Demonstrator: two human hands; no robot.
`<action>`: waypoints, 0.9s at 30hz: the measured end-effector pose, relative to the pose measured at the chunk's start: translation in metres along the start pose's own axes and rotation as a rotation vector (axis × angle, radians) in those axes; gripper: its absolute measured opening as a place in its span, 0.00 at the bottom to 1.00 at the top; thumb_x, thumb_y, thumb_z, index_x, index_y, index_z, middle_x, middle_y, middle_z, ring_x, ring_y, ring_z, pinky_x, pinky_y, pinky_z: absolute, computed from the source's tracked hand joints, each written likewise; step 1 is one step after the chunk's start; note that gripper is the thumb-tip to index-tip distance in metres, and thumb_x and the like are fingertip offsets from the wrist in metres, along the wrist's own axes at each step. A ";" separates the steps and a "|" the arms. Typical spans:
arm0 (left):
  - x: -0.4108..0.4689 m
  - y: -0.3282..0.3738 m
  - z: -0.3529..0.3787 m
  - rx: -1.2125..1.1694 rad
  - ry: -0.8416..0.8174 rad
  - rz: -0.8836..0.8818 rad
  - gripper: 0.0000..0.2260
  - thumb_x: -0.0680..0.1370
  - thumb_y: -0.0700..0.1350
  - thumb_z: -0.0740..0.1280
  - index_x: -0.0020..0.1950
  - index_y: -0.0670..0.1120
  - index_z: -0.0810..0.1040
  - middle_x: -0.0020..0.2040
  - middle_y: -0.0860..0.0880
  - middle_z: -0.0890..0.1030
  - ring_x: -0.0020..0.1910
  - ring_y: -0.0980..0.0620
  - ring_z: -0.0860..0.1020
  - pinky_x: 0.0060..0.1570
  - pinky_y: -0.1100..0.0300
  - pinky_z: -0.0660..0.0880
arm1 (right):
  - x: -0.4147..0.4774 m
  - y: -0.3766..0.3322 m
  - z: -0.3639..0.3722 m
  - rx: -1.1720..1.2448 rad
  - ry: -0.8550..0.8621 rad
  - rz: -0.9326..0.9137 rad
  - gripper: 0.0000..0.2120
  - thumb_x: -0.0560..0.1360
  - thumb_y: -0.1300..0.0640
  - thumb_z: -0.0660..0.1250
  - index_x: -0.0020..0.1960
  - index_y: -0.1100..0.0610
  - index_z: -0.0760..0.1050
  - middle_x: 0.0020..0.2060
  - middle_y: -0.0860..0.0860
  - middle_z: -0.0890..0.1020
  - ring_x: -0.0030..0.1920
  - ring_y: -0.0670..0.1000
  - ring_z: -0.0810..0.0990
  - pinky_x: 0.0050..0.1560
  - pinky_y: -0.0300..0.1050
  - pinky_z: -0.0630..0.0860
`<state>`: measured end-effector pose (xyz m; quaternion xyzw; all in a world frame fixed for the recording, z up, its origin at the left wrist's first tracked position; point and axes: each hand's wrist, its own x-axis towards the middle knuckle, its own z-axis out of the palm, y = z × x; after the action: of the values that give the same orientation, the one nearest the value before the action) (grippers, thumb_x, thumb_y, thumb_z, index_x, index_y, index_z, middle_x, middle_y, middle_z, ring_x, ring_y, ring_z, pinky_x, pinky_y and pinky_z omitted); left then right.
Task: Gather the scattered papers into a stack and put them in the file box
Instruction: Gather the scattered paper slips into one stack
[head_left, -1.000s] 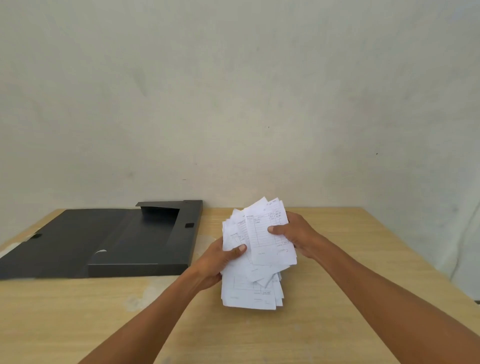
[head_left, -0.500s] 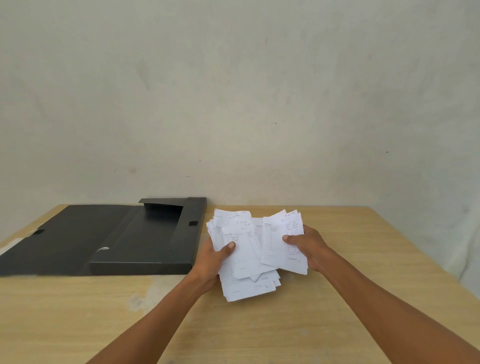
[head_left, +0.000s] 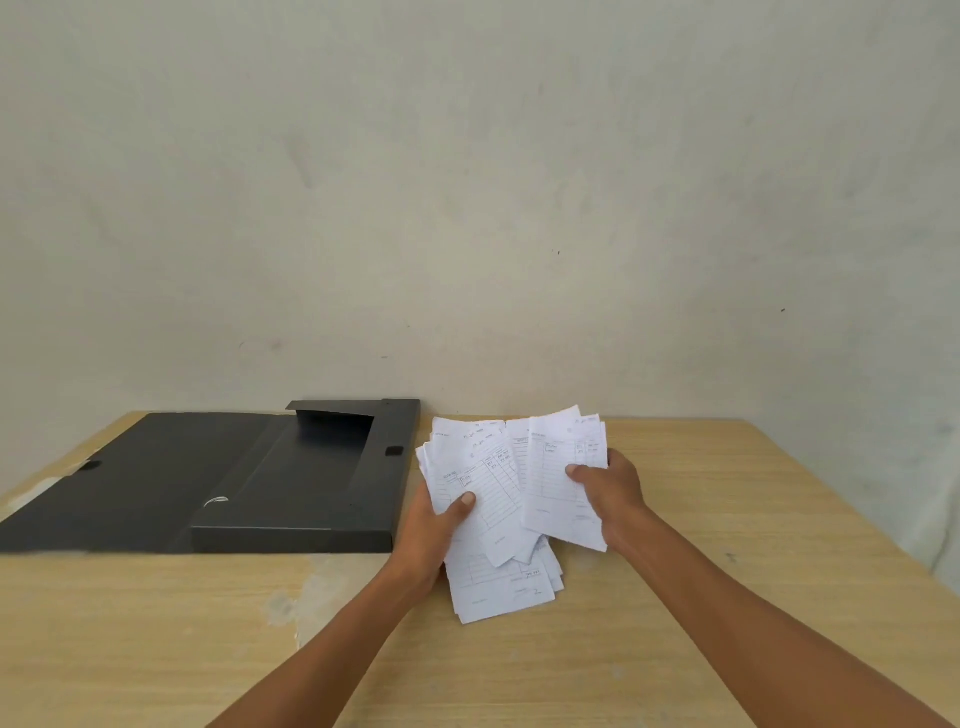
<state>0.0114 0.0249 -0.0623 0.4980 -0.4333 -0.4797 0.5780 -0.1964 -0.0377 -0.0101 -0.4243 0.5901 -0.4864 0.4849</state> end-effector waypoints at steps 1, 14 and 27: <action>-0.001 0.001 -0.002 0.011 -0.004 -0.008 0.19 0.80 0.44 0.71 0.68 0.58 0.71 0.63 0.50 0.83 0.59 0.46 0.84 0.58 0.40 0.82 | 0.000 -0.002 0.000 -0.033 0.007 -0.058 0.12 0.76 0.66 0.68 0.59 0.59 0.77 0.52 0.55 0.83 0.50 0.56 0.82 0.48 0.51 0.79; 0.004 0.010 -0.015 0.048 0.084 -0.119 0.14 0.85 0.43 0.60 0.71 0.51 0.71 0.64 0.48 0.80 0.59 0.45 0.81 0.61 0.43 0.79 | -0.015 -0.088 -0.022 -0.153 0.044 -0.596 0.07 0.77 0.60 0.67 0.55 0.57 0.74 0.45 0.46 0.80 0.43 0.47 0.79 0.41 0.44 0.74; -0.007 0.022 -0.002 0.034 0.001 -0.167 0.14 0.86 0.48 0.55 0.62 0.49 0.79 0.52 0.51 0.88 0.52 0.47 0.86 0.50 0.52 0.81 | -0.014 -0.033 0.009 -0.319 -0.217 -0.276 0.12 0.76 0.64 0.69 0.58 0.56 0.76 0.55 0.53 0.83 0.52 0.54 0.83 0.52 0.53 0.80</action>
<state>0.0146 0.0334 -0.0407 0.5423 -0.3979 -0.5186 0.5279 -0.1839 -0.0315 0.0244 -0.6219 0.5402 -0.4003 0.4014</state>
